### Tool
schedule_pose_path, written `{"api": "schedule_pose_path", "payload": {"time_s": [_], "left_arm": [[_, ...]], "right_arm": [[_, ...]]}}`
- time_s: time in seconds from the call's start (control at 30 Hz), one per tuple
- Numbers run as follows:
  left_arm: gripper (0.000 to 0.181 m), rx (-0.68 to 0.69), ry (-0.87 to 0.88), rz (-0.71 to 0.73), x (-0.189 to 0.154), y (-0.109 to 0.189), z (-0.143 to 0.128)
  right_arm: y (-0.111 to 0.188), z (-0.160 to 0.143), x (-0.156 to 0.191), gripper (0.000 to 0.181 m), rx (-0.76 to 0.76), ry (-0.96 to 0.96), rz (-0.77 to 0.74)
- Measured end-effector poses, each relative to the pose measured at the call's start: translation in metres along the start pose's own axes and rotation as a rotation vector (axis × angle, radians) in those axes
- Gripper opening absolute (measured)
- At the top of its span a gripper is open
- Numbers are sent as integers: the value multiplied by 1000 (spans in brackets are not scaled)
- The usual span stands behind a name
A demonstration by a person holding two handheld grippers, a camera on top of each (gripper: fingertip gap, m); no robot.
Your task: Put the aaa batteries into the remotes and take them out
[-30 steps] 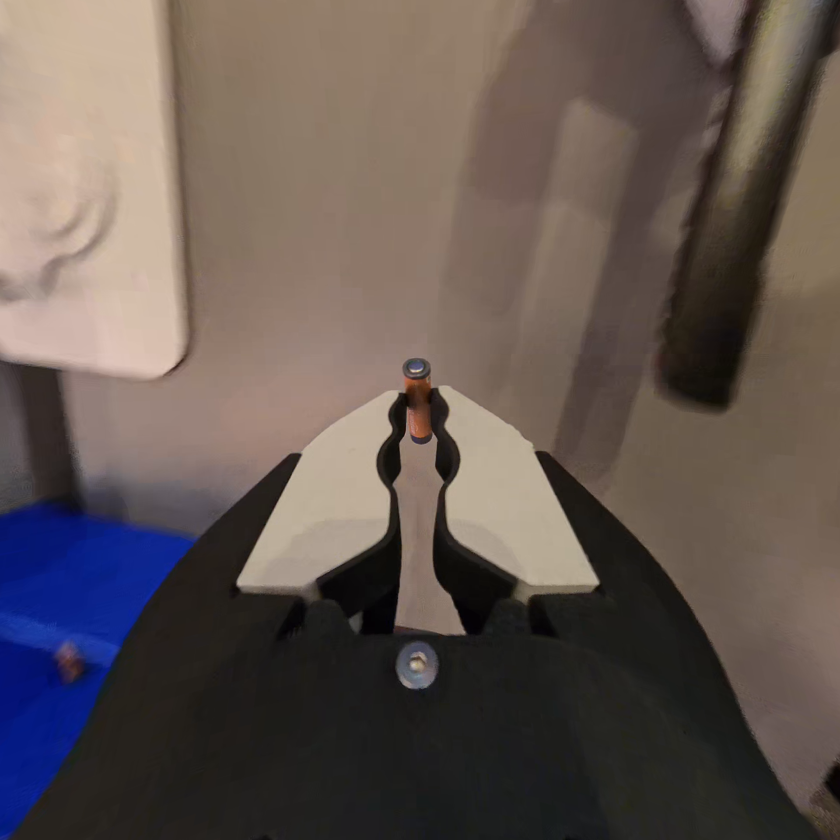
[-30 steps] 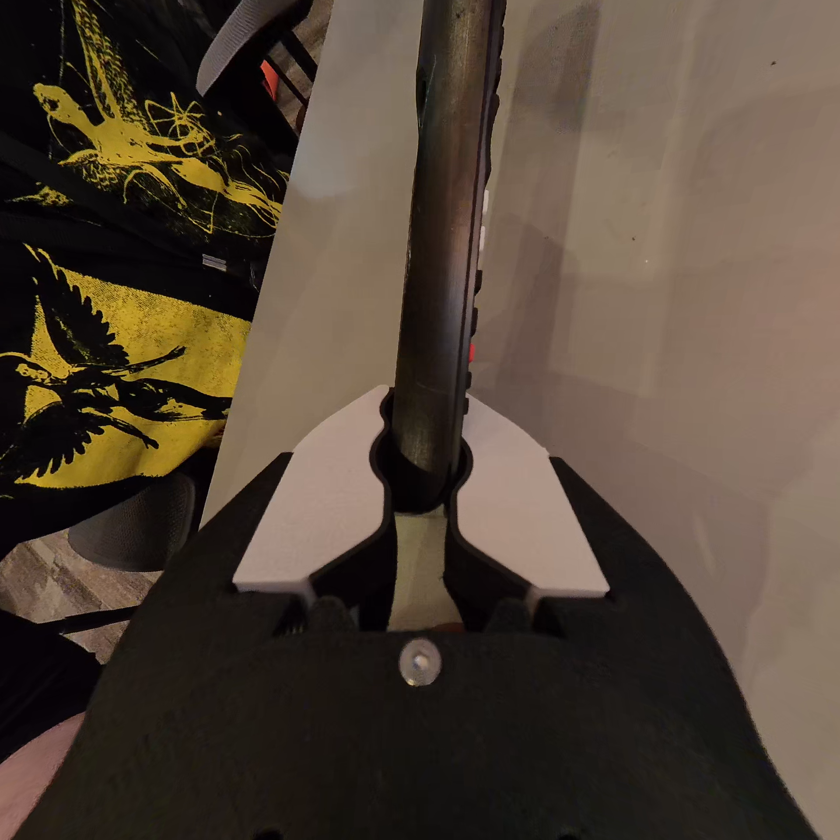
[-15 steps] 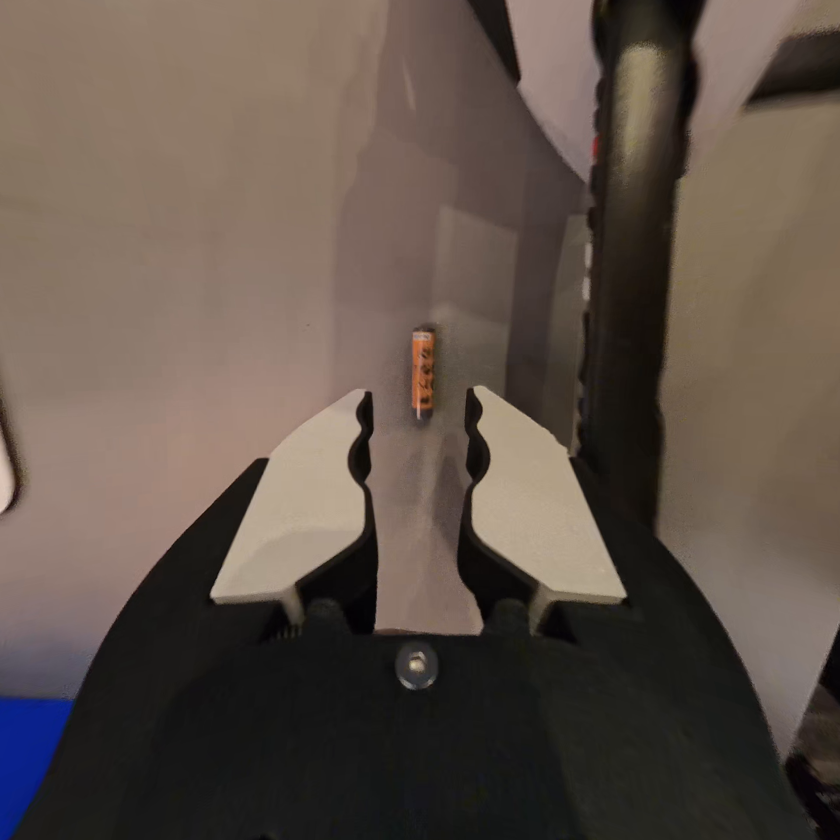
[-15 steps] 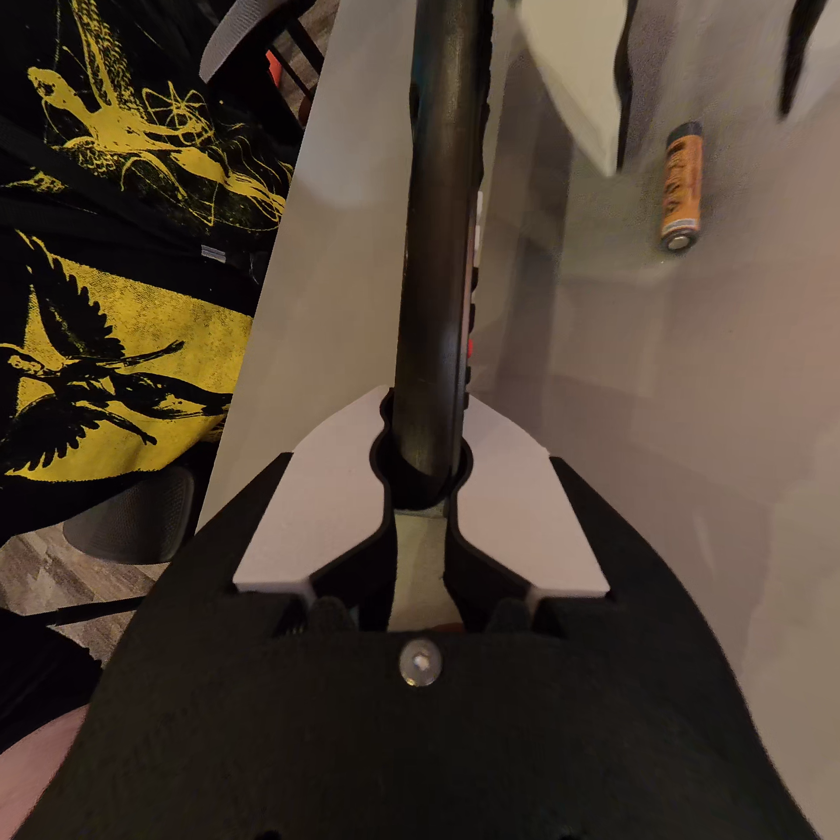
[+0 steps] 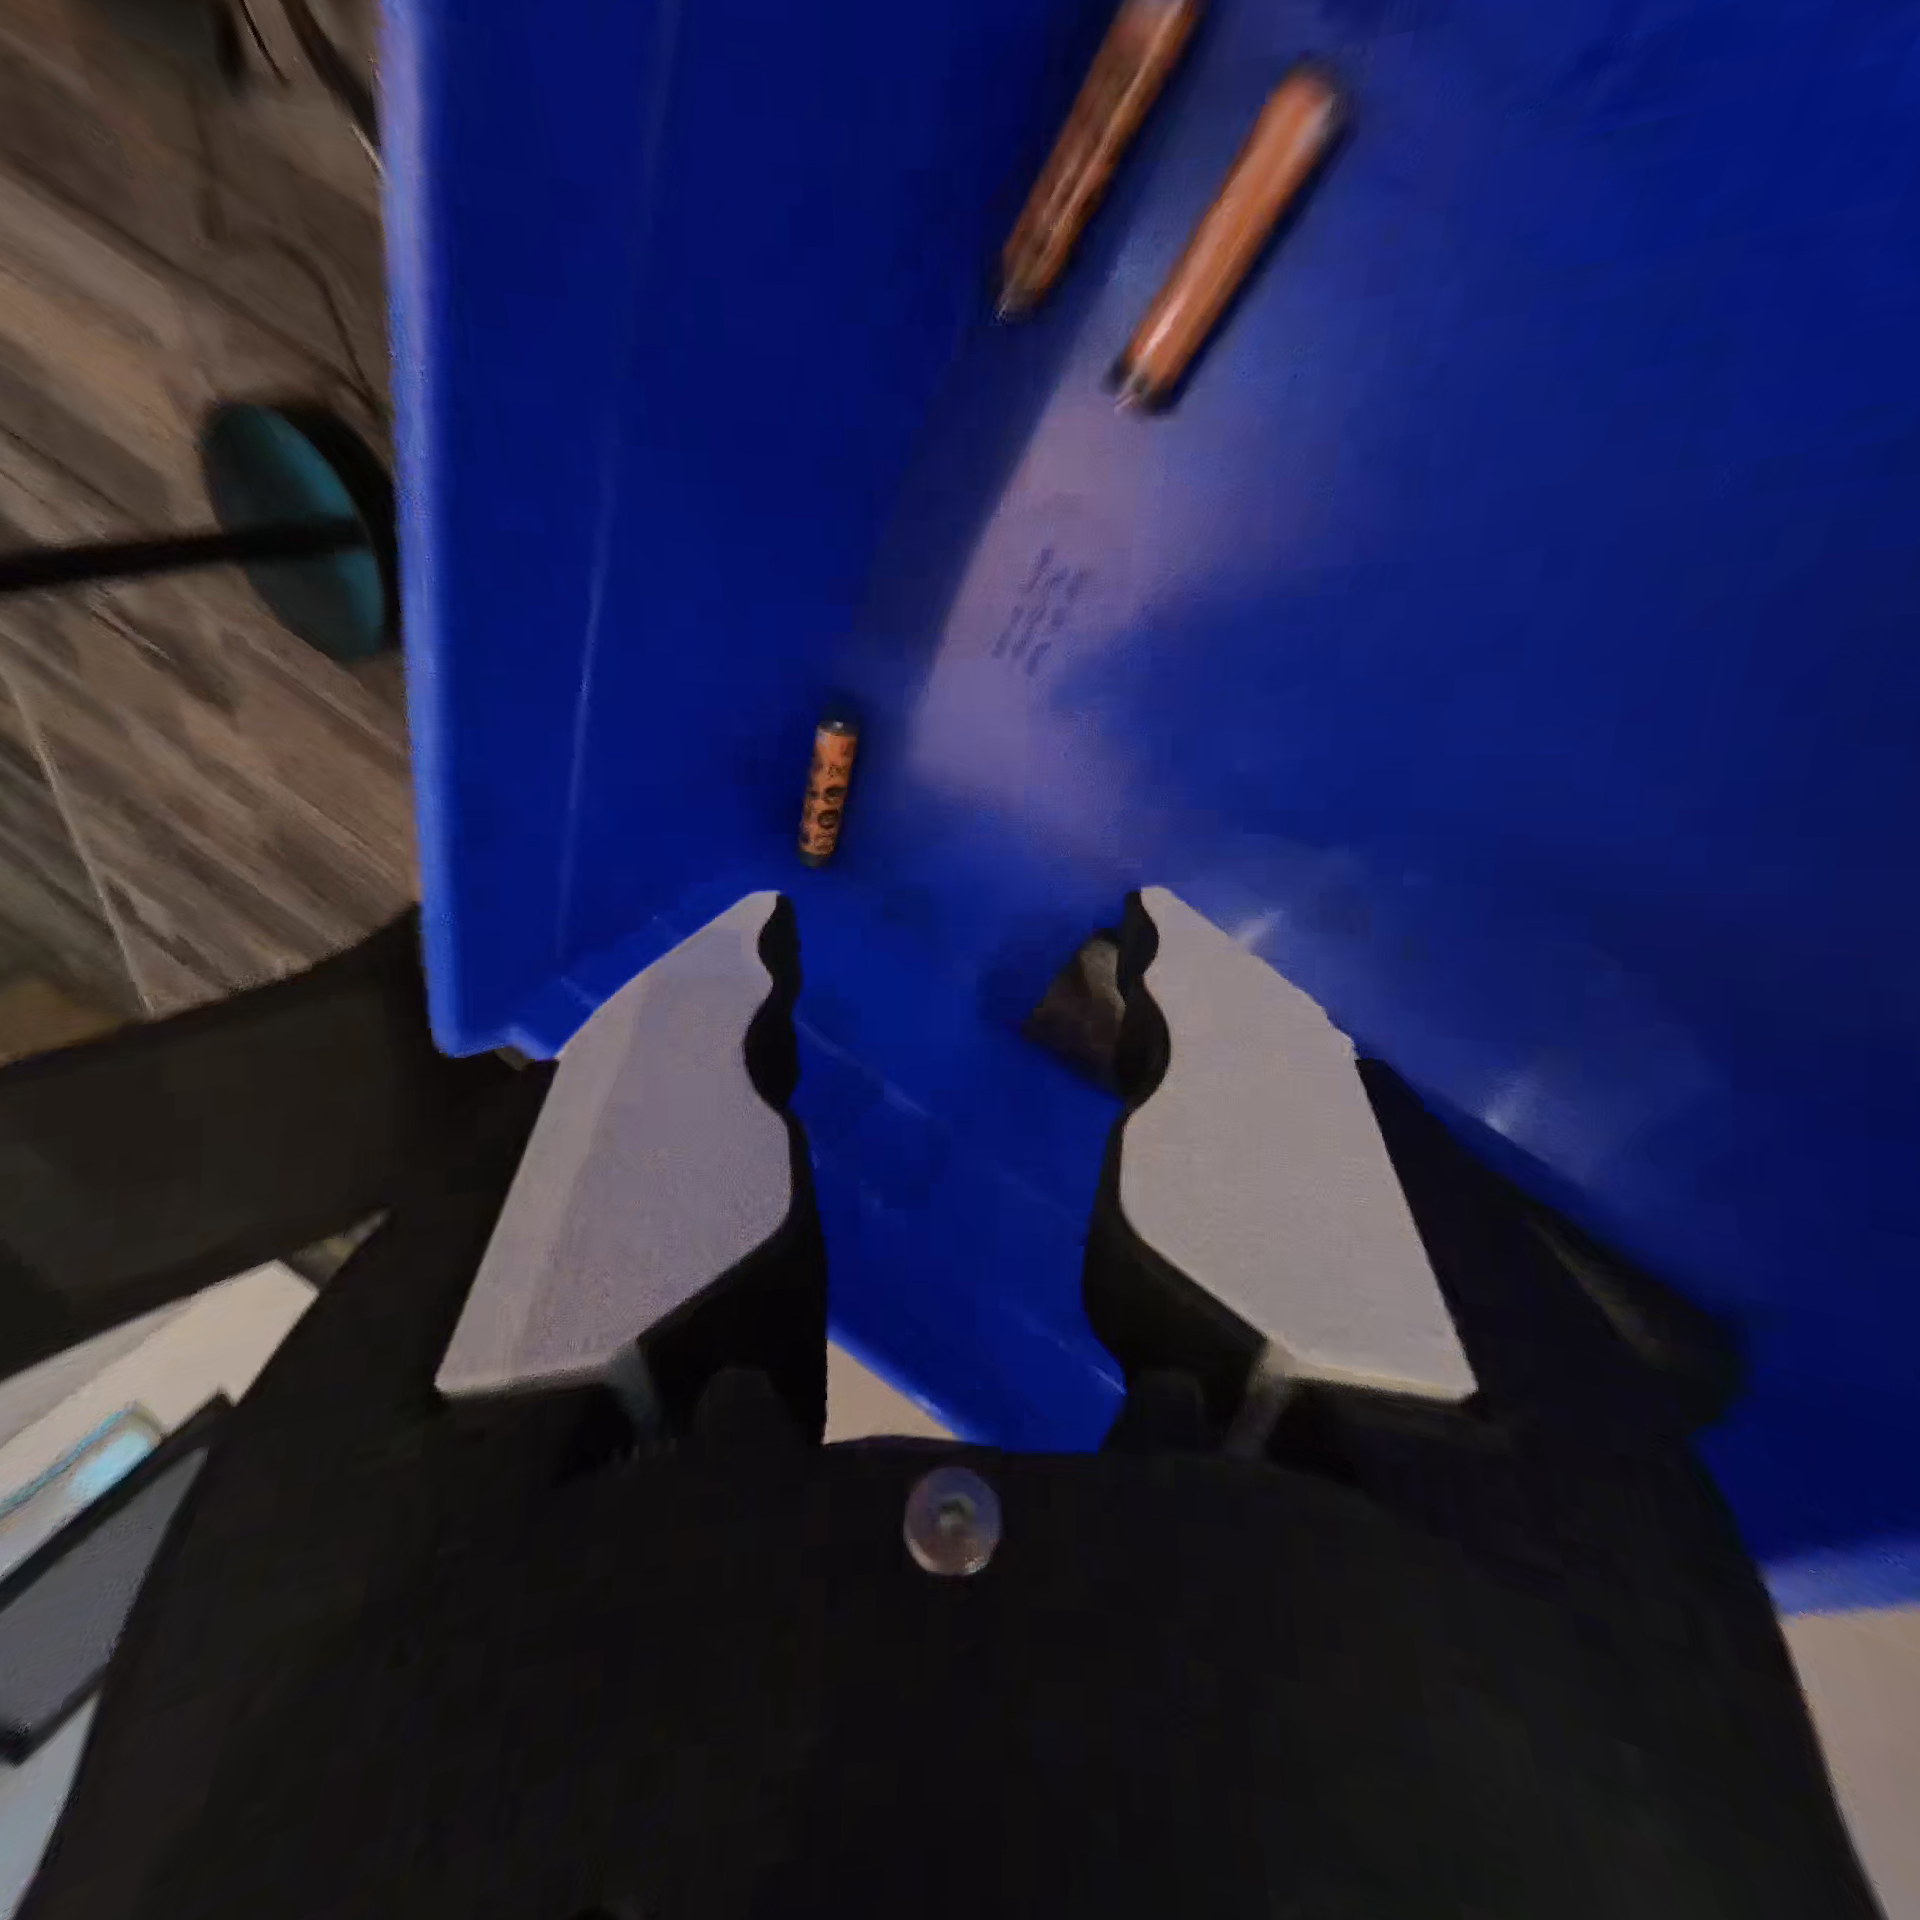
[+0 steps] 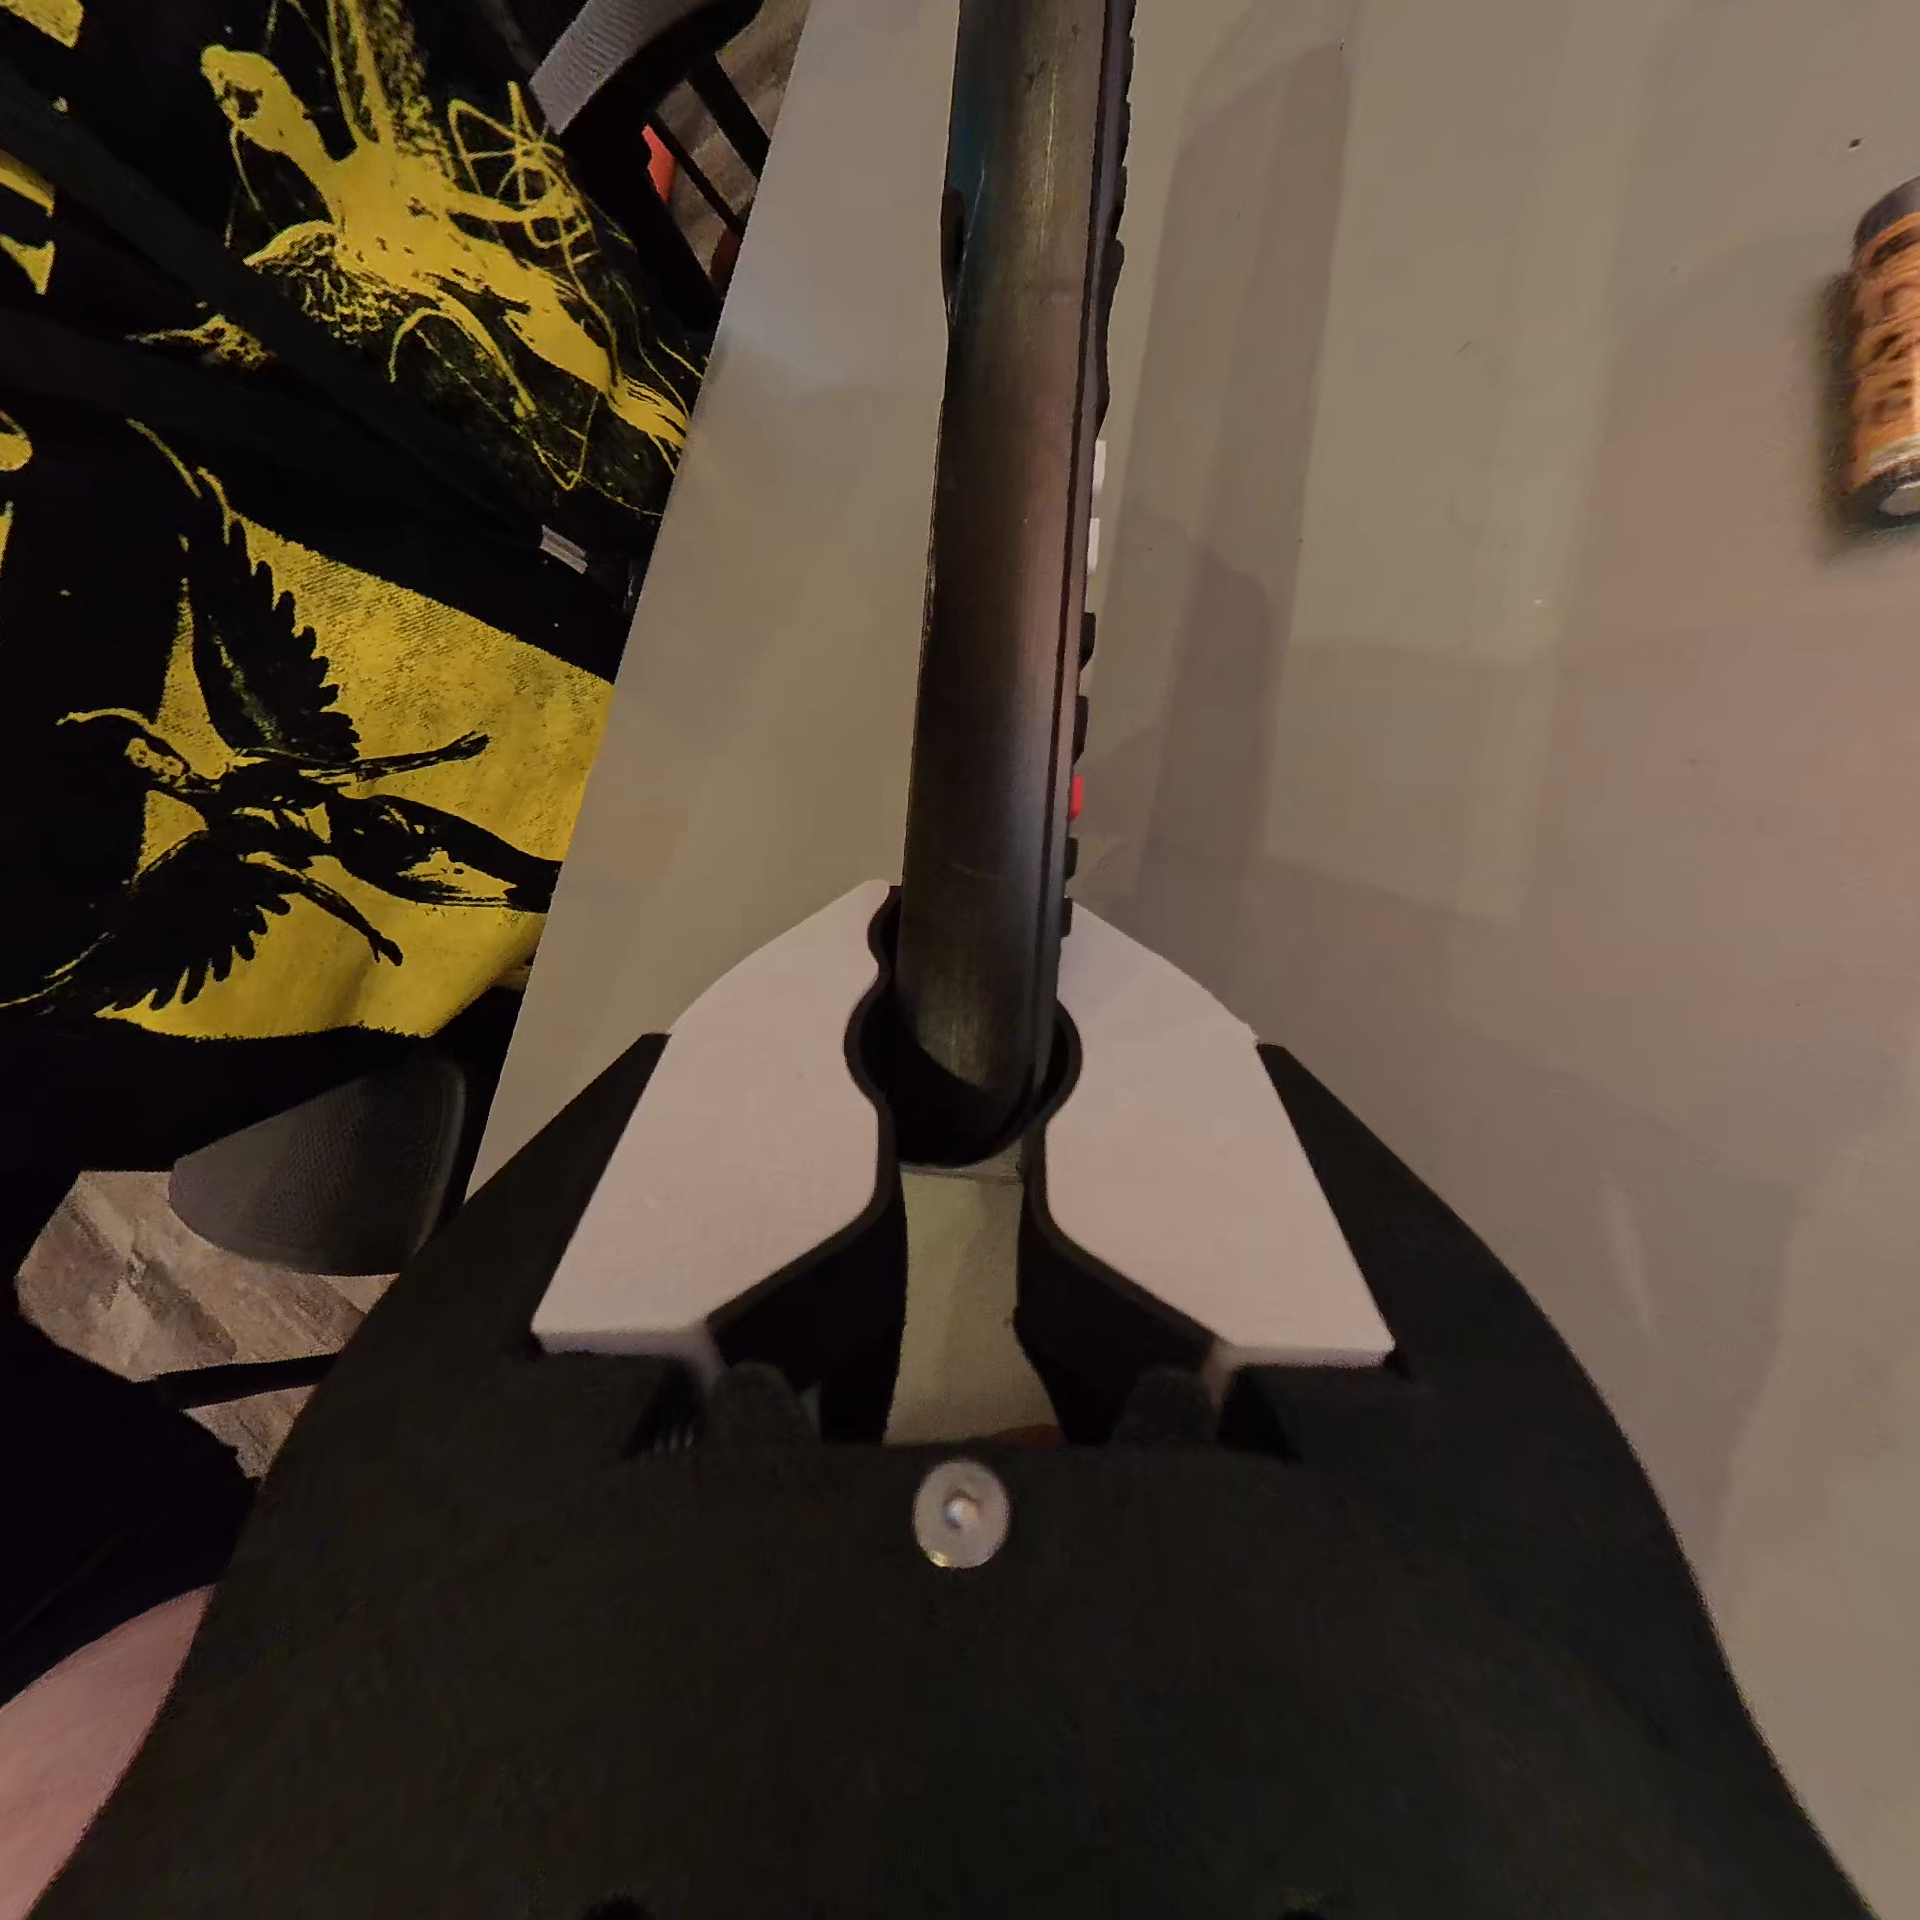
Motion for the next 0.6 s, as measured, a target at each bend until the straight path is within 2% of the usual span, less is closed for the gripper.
{"api": "schedule_pose_path", "payload": {"time_s": [0.1,0.2,0.23,0.47,0.57,0.6], "left_arm": [[57,99,-63,35,12,-33,-5],[64,168,-38,-6,16,-53,-5],[61,195,-47,11,19,-57,-4],[40,200,27,-186,23,-66,-1],[16,211,44,-316,14,-64,-1],[15,208,16,-354,8,-62,0]], "right_arm": [[1,0,0,20,-11,-2,11],[2,1,1,20,-25,-5,23],[2,1,1,20,-27,-4,26],[1,-1,4,20,-11,14,32],[1,-1,5,20,-17,18,34],[1,0,5,21,-20,17,34]]}}
Point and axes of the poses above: each gripper's, where its closed fingertips meet, y back along the fingers, z out of its top, x = y × z across the jaws, the point moved 6 cm from there along y, back along the fingers, and after that the axes turned 7 degrees about -x, right-handed, at the moved point
